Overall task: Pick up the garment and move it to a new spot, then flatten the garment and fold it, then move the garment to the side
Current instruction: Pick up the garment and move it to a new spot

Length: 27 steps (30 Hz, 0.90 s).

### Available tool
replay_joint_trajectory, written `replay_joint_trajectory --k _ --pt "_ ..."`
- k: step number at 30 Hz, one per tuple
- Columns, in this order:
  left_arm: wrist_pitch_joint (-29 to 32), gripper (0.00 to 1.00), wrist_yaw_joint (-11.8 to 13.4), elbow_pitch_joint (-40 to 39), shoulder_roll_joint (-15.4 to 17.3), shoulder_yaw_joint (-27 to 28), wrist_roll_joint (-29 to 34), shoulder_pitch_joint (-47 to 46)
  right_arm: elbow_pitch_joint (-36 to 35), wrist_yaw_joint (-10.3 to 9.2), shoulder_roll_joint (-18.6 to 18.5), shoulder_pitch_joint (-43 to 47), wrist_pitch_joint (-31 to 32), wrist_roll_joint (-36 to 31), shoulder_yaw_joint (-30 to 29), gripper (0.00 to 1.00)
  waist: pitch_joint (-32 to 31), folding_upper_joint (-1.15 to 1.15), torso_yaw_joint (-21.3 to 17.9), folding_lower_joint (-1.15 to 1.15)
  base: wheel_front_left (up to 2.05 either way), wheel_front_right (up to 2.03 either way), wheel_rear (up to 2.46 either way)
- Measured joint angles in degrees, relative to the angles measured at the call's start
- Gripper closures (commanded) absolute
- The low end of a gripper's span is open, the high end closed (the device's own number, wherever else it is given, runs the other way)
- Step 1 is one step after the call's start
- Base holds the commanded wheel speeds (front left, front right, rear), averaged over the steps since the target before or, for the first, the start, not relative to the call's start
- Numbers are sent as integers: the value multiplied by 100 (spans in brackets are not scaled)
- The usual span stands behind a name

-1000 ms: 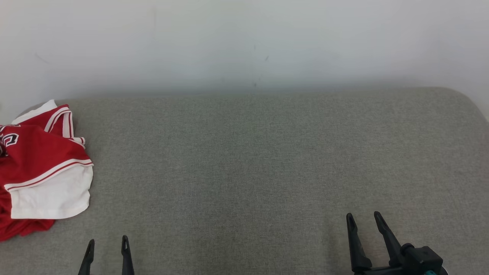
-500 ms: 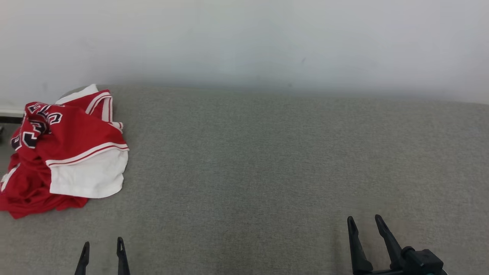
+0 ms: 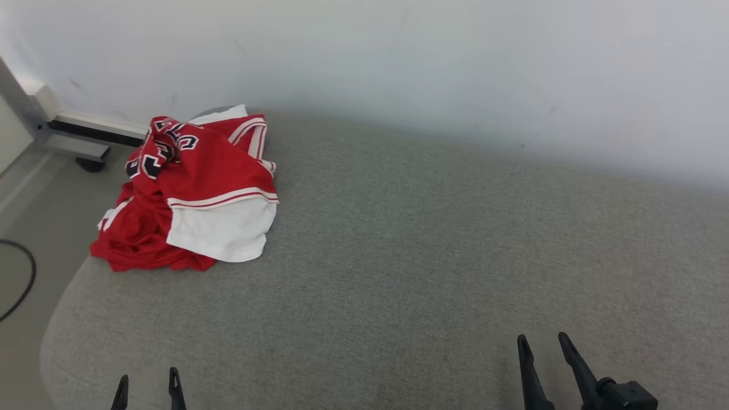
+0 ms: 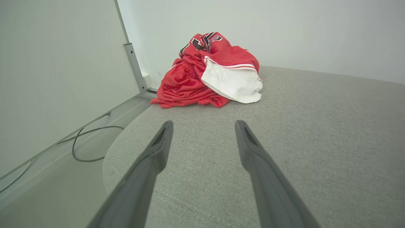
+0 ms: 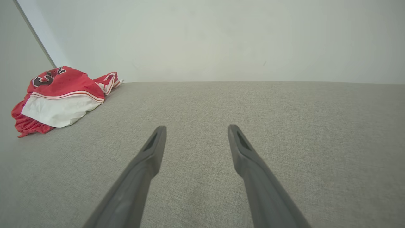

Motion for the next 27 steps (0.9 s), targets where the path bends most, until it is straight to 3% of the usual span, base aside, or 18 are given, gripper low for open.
replay_joint_trajectory --k 13,27 --pt "0 0 19 38 1 240 69 129 27 0 0 76 0 11 135 0 -198 0 773 0 0 0 0" --pt "0 0 120 54 2 337 -48 186 98 0 1 -20 0 0 272 0 -209 0 870 0 0 0 0"
